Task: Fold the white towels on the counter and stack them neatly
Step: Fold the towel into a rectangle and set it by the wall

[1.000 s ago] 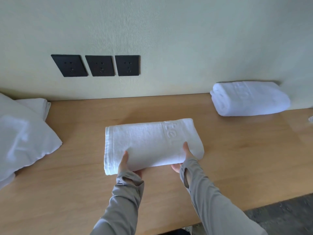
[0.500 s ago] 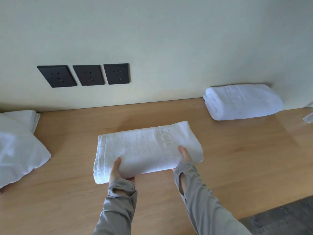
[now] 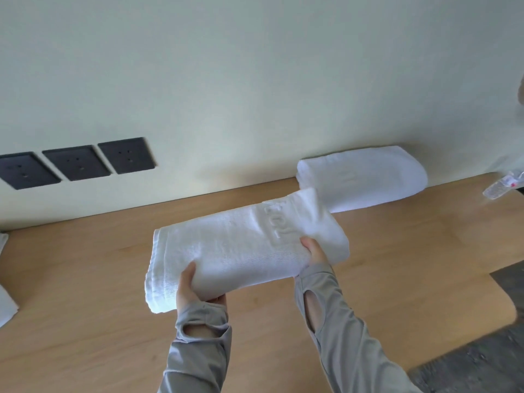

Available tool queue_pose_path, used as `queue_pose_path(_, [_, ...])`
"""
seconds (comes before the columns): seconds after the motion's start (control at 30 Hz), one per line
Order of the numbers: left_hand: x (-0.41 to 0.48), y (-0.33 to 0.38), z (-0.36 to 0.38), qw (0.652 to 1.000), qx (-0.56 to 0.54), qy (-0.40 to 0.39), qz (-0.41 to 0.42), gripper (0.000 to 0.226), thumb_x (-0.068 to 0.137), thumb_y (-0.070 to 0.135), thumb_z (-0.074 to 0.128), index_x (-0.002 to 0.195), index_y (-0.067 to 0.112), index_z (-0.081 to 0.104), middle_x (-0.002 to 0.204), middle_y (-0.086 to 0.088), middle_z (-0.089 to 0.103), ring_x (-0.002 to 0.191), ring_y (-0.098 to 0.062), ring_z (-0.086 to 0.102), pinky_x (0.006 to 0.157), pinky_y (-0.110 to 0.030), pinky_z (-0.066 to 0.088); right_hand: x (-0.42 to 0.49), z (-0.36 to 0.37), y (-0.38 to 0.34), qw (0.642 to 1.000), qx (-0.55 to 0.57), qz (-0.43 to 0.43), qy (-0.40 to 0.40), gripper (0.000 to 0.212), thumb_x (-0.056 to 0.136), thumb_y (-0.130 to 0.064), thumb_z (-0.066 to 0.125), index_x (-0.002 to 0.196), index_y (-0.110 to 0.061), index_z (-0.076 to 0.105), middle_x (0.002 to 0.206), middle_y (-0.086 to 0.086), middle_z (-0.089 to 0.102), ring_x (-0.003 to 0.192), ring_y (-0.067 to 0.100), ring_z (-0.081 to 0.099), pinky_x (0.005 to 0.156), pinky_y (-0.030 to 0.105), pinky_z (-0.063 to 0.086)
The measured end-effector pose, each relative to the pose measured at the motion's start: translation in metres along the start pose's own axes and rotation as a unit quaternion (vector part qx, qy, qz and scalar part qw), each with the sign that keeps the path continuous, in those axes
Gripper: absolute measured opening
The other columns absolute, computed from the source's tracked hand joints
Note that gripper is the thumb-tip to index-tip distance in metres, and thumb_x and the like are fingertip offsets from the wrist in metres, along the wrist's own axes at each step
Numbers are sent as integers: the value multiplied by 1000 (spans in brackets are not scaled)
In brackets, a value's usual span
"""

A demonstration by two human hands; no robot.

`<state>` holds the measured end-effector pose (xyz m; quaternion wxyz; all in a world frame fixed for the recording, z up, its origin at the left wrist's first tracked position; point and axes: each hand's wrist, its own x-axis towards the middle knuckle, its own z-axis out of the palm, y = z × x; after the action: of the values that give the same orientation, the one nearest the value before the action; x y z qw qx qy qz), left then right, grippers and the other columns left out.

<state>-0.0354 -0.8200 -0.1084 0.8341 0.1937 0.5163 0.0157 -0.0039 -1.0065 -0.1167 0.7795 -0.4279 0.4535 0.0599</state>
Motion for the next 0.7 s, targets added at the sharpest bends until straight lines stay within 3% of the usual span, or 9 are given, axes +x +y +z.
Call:
queue_pose_path(0.07, [-17, -18, 21, 1000, 0, -29, 4, 47, 73, 27, 76, 114, 18, 55, 116, -6, 62, 103, -26, 62, 93, -41, 51, 13, -13, -25, 1000, 12, -20, -20, 53, 83, -24, 64, 128, -4, 48, 127, 12, 55, 84, 22, 57, 78, 34, 50])
queue_pose_path(0.2, [-40, -74, 79, 996, -17, -82, 10, 38, 74, 24, 75, 108, 13, 60, 111, -8, 66, 100, -27, 65, 92, -40, 51, 40, -36, -96, 997, 71, -40, 19, 39, 73, -22, 73, 106, -8, 56, 109, 11, 64, 86, 27, 64, 80, 41, 54])
queue_pose_path(0.33, [-59, -135, 146, 990, -19, -137, 16, 45, 77, 22, 73, 117, 11, 58, 113, -10, 67, 101, -28, 65, 93, -41, 51, 67, -59, -182, 992, 94, -78, -33, 39, 79, -22, 68, 114, -8, 57, 105, 7, 64, 85, 24, 65, 72, 35, 54])
queue_pose_path(0.47, [-67, -189, 212, 982, -22, -188, 6, 33, 78, 20, 72, 106, 8, 59, 112, -12, 66, 103, -30, 64, 94, -43, 51, 92, -78, -257, 973, 149, -141, -107, 23, 88, -17, 56, 108, -7, 61, 95, 4, 65, 81, 19, 64, 66, 27, 54])
queue_pose_path(0.53, [-66, -213, 240, 979, -23, -201, 5, 35, 77, 20, 74, 106, 8, 60, 111, -11, 66, 102, -29, 65, 93, -43, 51, 107, -85, -290, 967, 149, -159, -131, 25, 90, -16, 52, 112, -7, 60, 96, 4, 64, 87, 20, 62, 72, 27, 51])
queue_pose_path(0.7, [-42, -262, 290, 977, -15, -211, 19, 38, 70, 19, 80, 102, 7, 63, 104, -9, 71, 96, -26, 69, 90, -40, 53, 162, -100, -342, 958, 168, -171, -159, 12, 87, -17, 55, 79, -11, 63, 65, -2, 66, 62, 13, 64, 57, 23, 50])
